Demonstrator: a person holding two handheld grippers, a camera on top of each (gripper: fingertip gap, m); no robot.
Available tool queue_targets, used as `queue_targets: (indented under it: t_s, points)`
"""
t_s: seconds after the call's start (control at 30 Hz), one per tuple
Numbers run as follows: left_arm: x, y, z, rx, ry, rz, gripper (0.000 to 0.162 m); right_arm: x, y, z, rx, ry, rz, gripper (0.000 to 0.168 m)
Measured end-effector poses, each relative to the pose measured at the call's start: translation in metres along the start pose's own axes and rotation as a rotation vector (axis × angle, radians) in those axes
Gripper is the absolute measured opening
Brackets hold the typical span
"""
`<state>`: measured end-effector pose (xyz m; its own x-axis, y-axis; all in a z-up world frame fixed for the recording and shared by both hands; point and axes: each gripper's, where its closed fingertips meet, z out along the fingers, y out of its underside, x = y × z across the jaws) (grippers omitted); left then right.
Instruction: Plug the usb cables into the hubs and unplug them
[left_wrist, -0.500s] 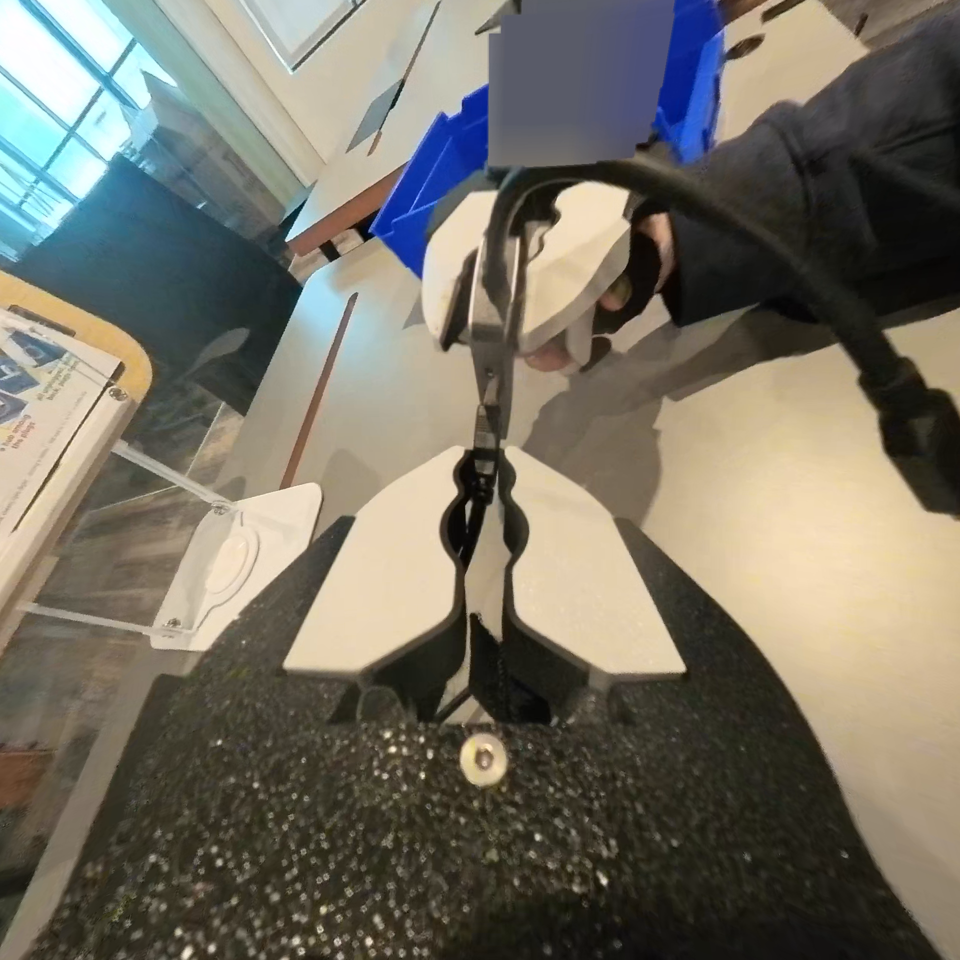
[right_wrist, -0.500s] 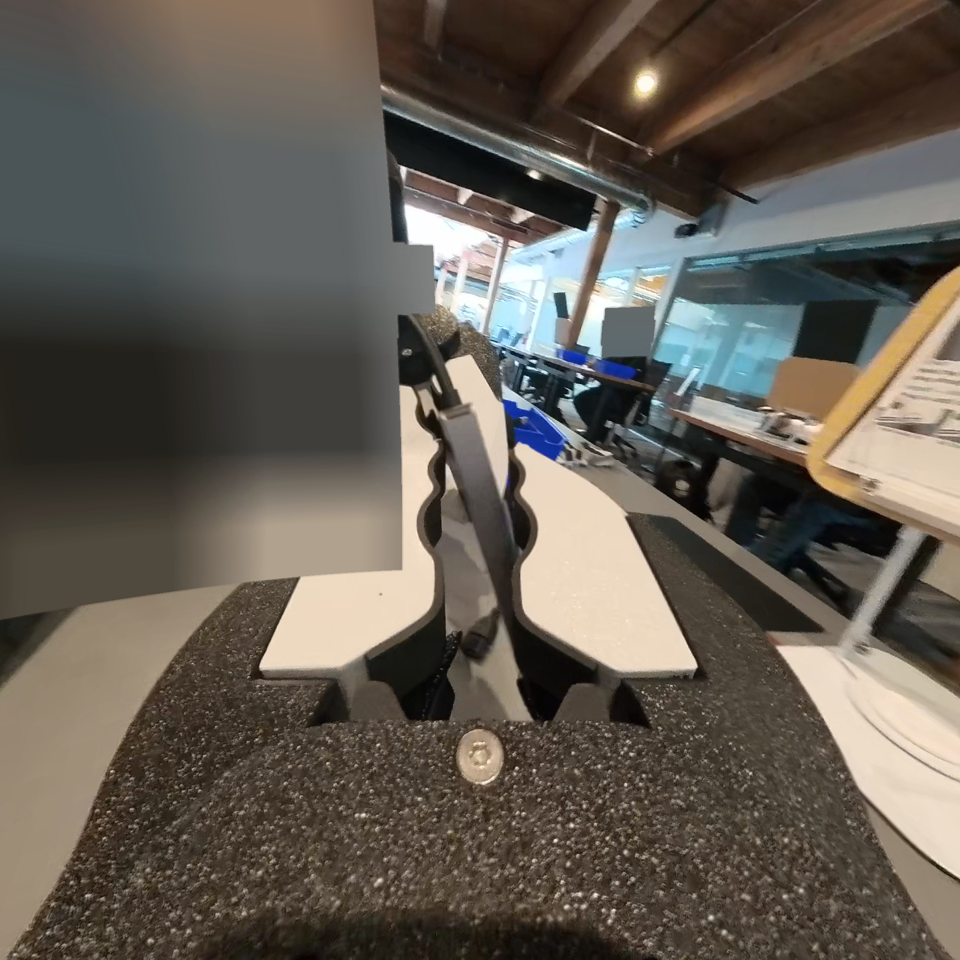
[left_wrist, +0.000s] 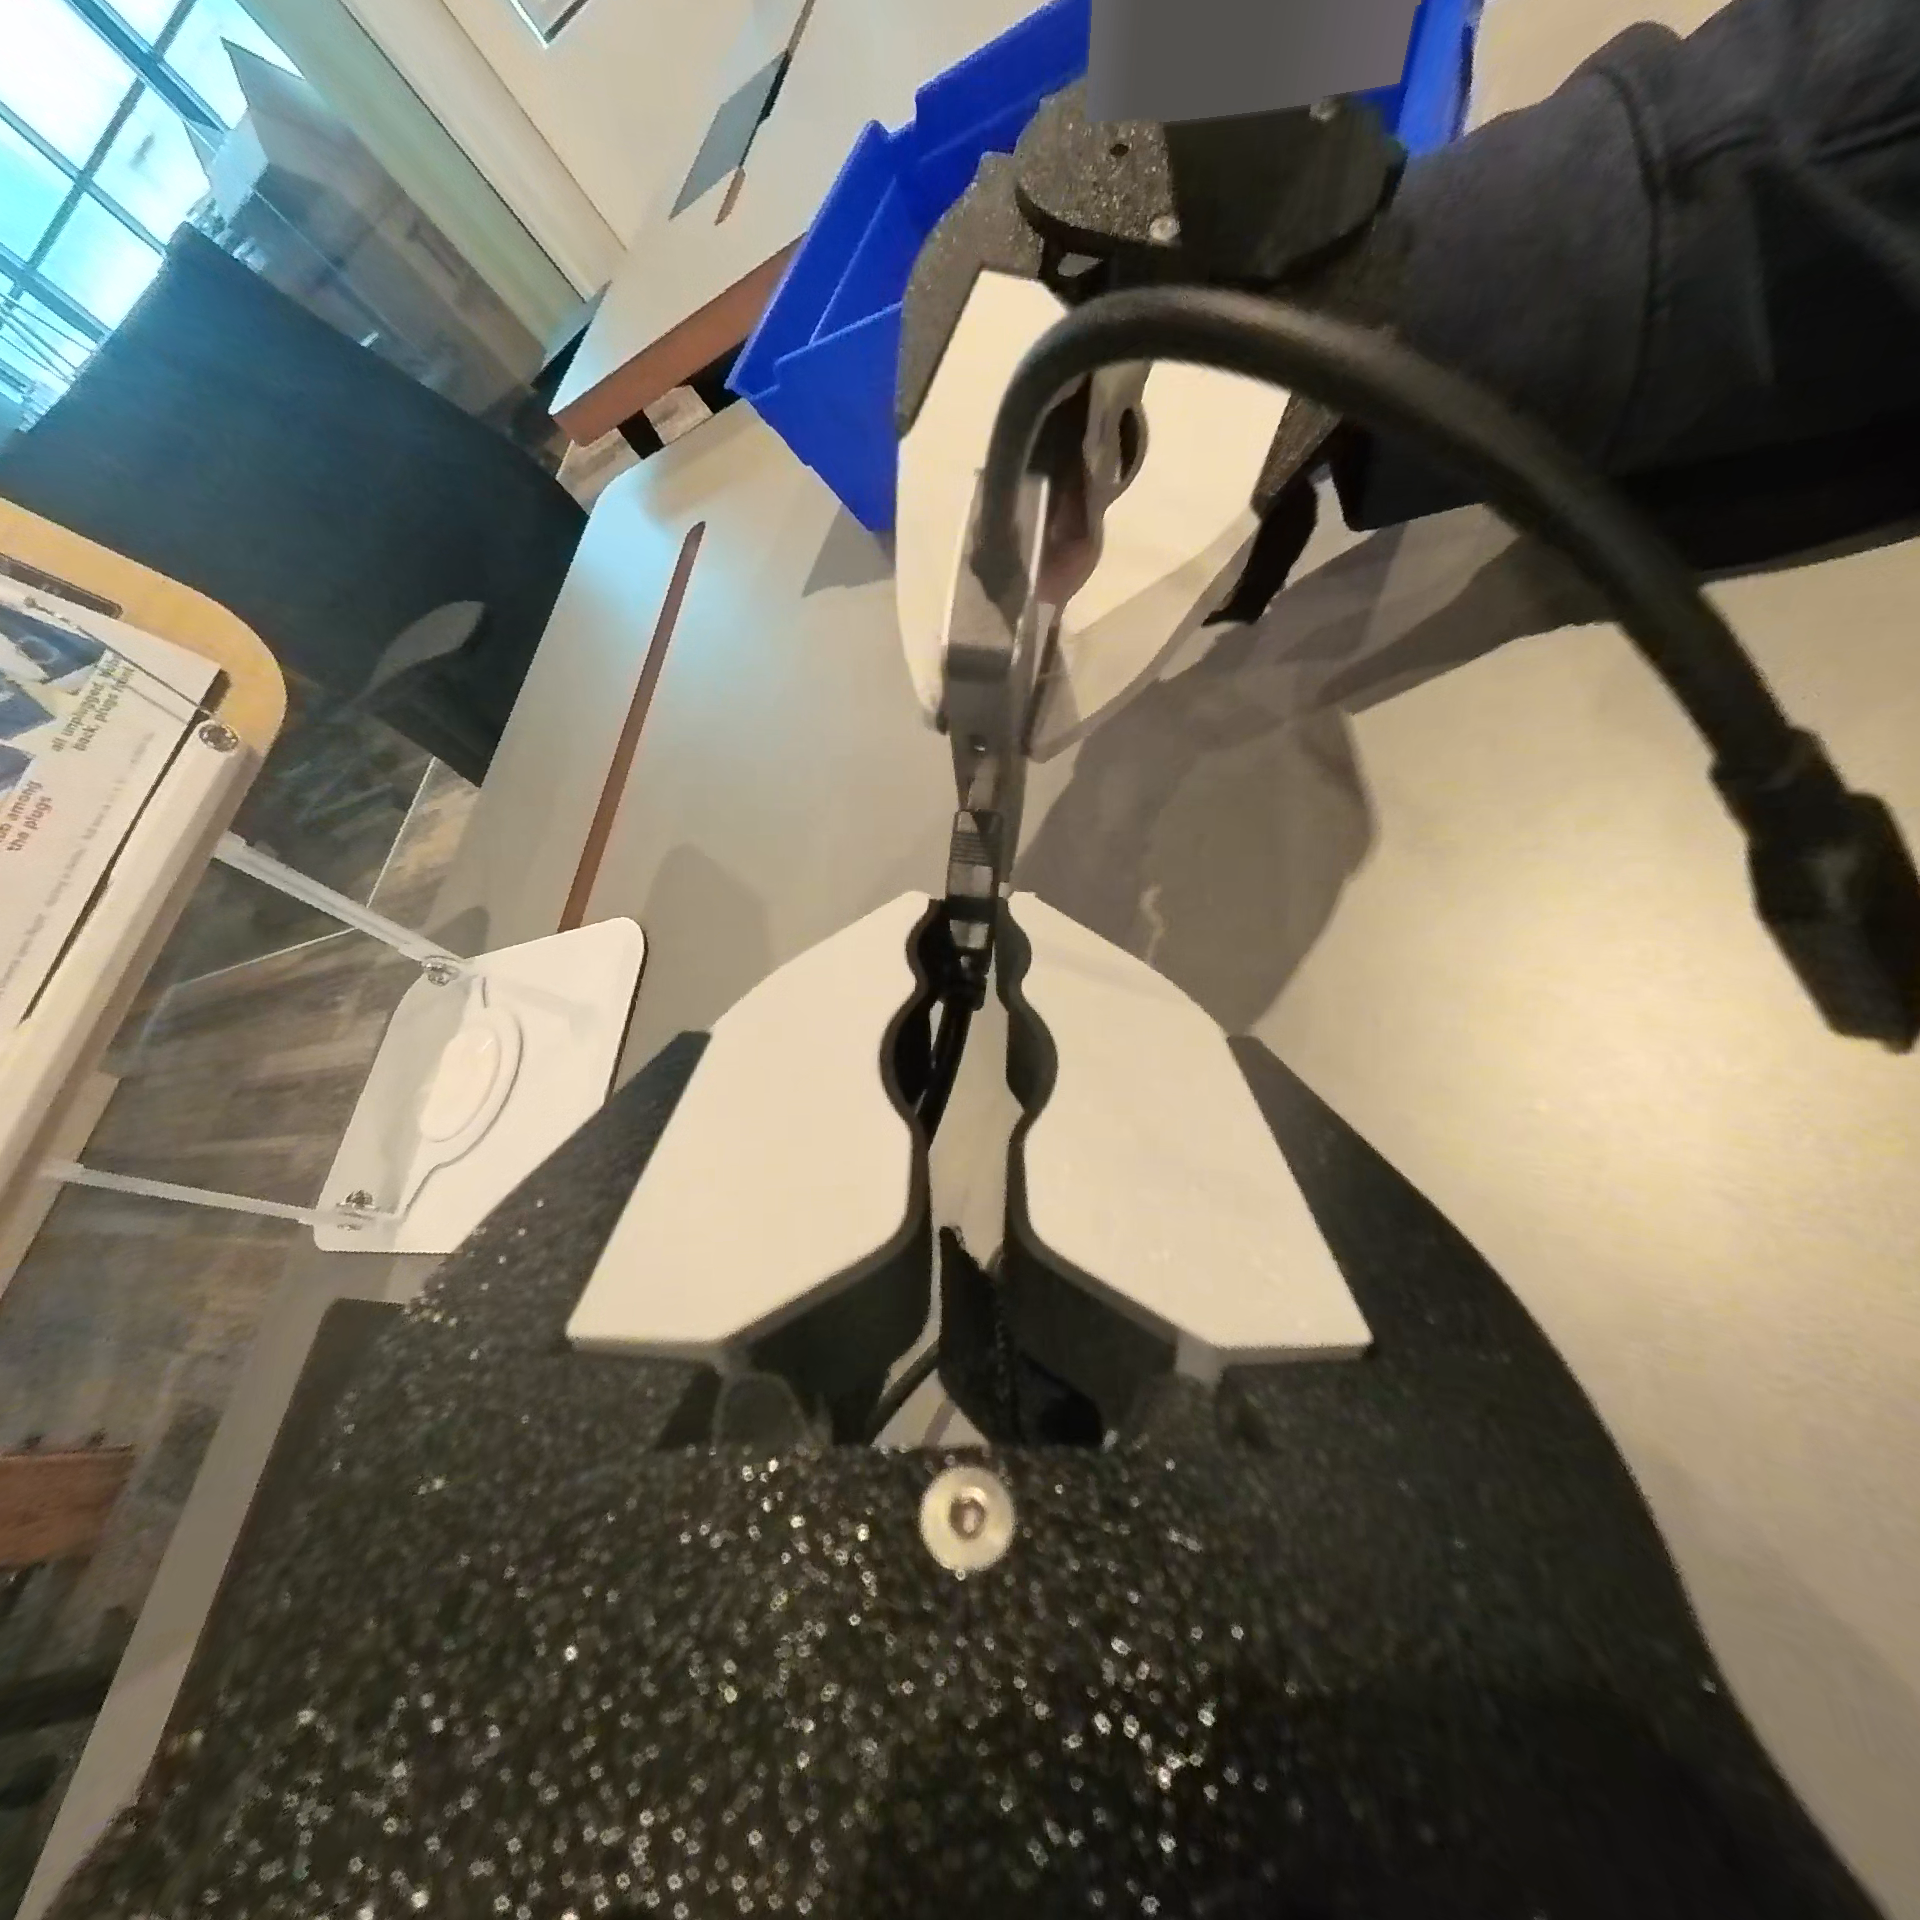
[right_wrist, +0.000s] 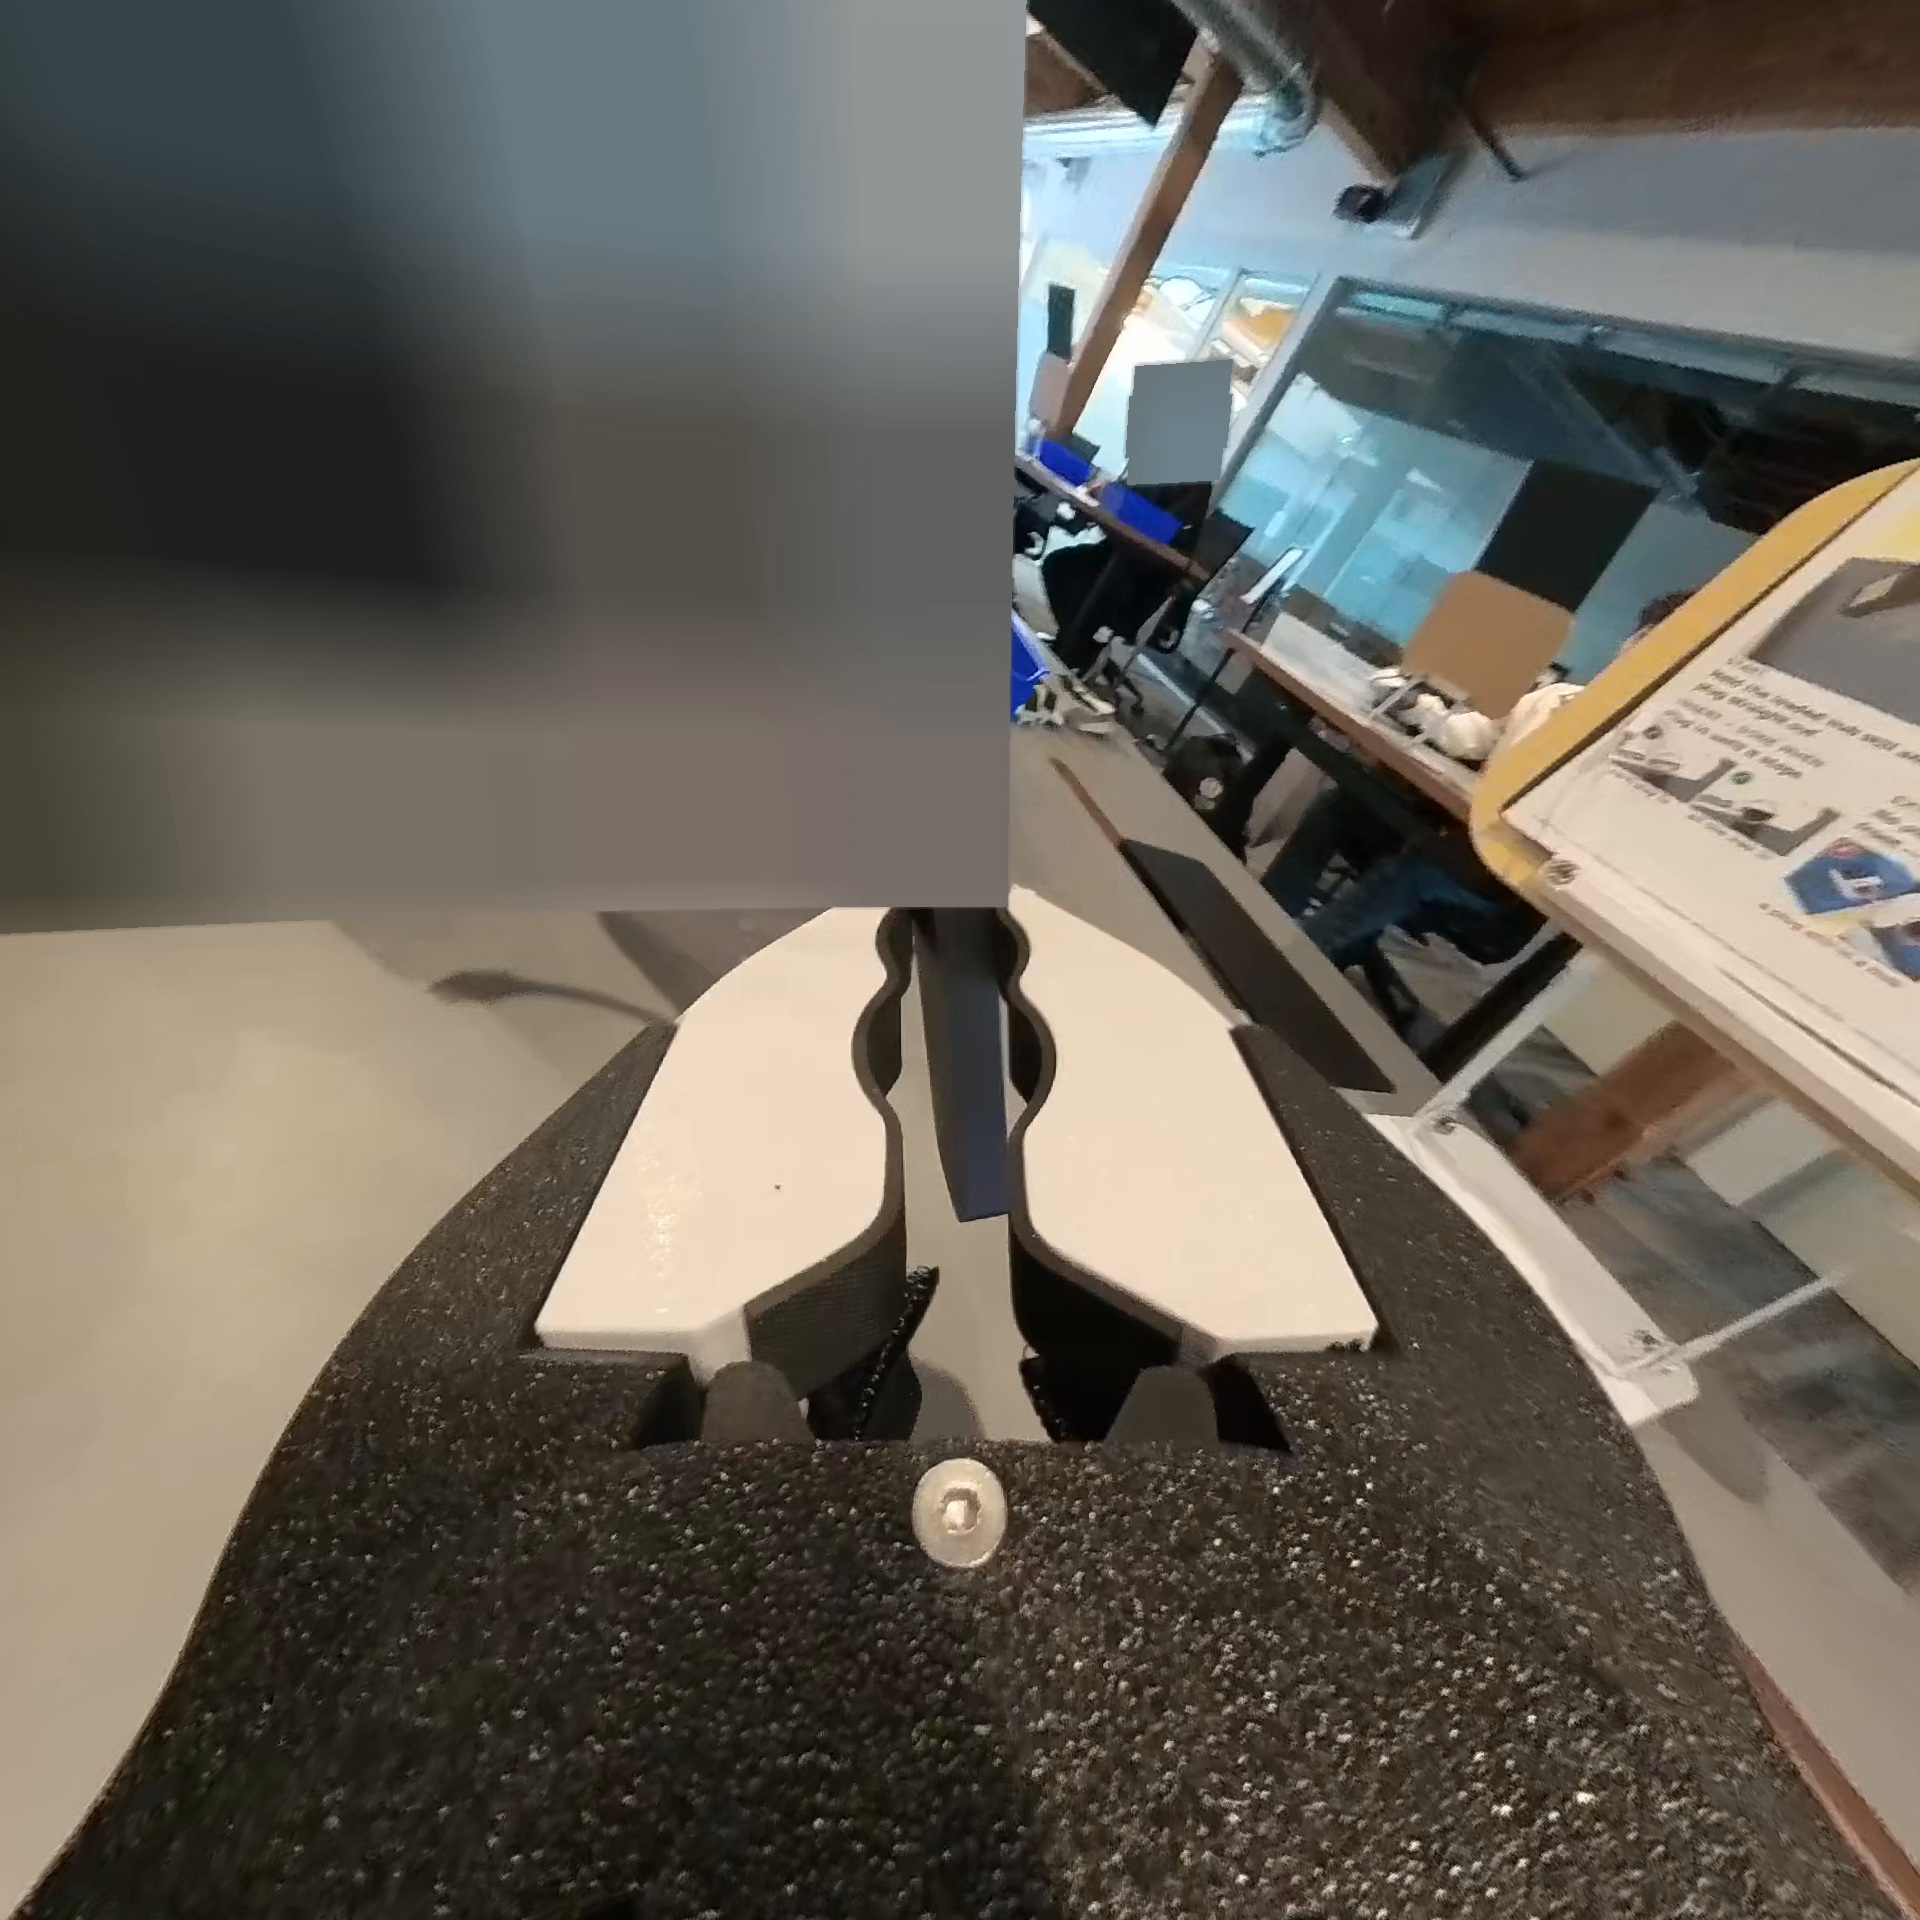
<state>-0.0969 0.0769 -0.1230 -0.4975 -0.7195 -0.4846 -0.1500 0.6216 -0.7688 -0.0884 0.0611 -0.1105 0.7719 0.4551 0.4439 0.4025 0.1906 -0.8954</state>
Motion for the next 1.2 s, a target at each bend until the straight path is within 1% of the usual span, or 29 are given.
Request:
queue_targets:
  t_s: [0.27,0.47,0.6,0.73,0.77,0.87,0.97,1.03,1.17,1.2]
  points:
    - [-0.002,0.003,0.0,-0.005,0.014,-0.049,0.009,-0.003,0.003,0.002,0.017,-0.042,0.053,0.012]
    - [-0.006,-0.001,-0.001,-0.003,-0.016,-0.098,0.012,0.001,0.003,0.002,0.059,-0.048,0.115,0.012]
    - [-0.011,-0.01,-0.008,0.04,-0.01,-0.141,0.014,0.001,0.008,0.003,0.059,-0.054,0.137,0.012]
    - [-0.007,-0.01,-0.013,0.025,0.053,-0.222,0.043,0.0,0.007,0.003,0.087,-0.075,0.166,0.012]
    - [-0.007,-0.01,-0.014,0.029,0.057,-0.225,0.043,-0.001,0.007,0.003,0.091,-0.083,0.17,0.012]
    - [-0.005,-0.01,-0.014,0.031,0.058,-0.204,0.038,-0.005,0.004,0.004,0.112,-0.11,0.182,0.012]
    - [-0.003,-0.009,-0.013,-0.002,0.051,-0.171,0.029,-0.007,0.001,0.004,0.136,-0.128,0.192,0.012]
    - [-0.002,-0.007,-0.013,-0.029,0.043,-0.156,0.027,-0.008,-0.002,0.003,0.159,-0.139,0.205,0.012]
    - [0.006,-0.006,-0.013,-0.043,0.091,-0.153,0.024,-0.009,-0.007,0.002,0.194,-0.162,0.224,0.012]
    - [0.007,-0.006,-0.013,-0.042,0.096,-0.145,0.019,-0.011,-0.008,0.002,0.196,-0.168,0.22,0.012]
